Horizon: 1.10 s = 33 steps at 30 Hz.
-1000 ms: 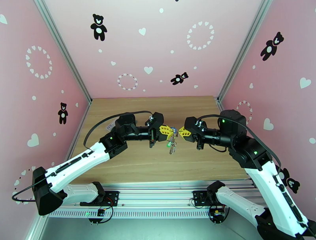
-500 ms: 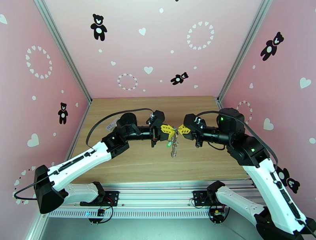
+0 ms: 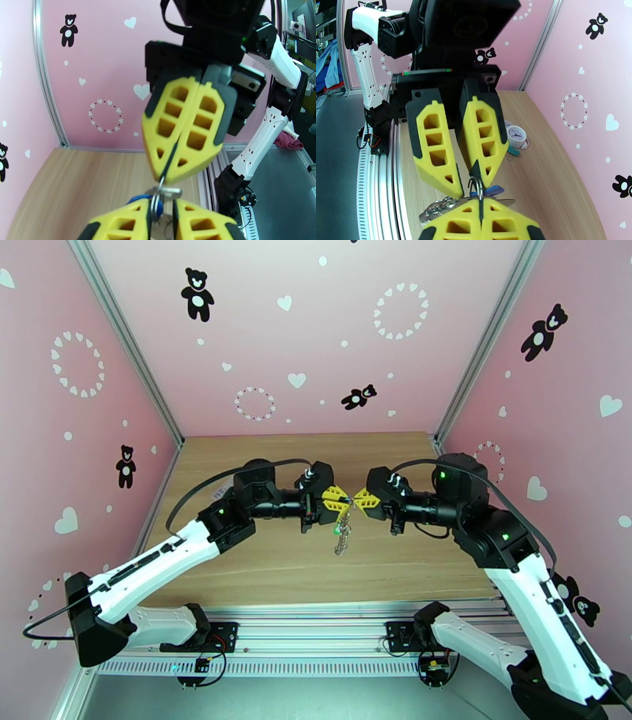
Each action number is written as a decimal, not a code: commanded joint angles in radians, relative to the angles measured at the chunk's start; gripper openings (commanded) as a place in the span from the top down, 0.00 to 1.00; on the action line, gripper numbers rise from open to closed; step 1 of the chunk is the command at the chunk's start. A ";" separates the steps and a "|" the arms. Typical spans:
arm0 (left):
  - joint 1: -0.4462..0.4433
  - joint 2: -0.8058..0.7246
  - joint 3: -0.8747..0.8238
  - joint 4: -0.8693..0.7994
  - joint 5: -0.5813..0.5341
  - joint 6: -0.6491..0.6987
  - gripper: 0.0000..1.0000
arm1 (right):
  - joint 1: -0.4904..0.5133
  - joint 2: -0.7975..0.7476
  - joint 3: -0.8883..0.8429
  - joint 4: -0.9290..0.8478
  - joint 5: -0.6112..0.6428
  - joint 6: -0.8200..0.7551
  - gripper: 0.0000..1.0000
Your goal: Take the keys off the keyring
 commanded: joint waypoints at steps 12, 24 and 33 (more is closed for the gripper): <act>-0.008 0.017 0.040 -0.158 -0.051 0.091 0.78 | 0.004 0.005 0.050 -0.029 -0.004 -0.020 1.00; -0.007 0.028 0.042 -0.125 -0.052 0.089 0.85 | 0.004 0.018 0.048 -0.032 -0.005 -0.025 1.00; -0.002 0.026 0.047 -0.125 -0.037 0.090 1.00 | 0.003 0.016 0.041 -0.040 0.008 -0.035 1.00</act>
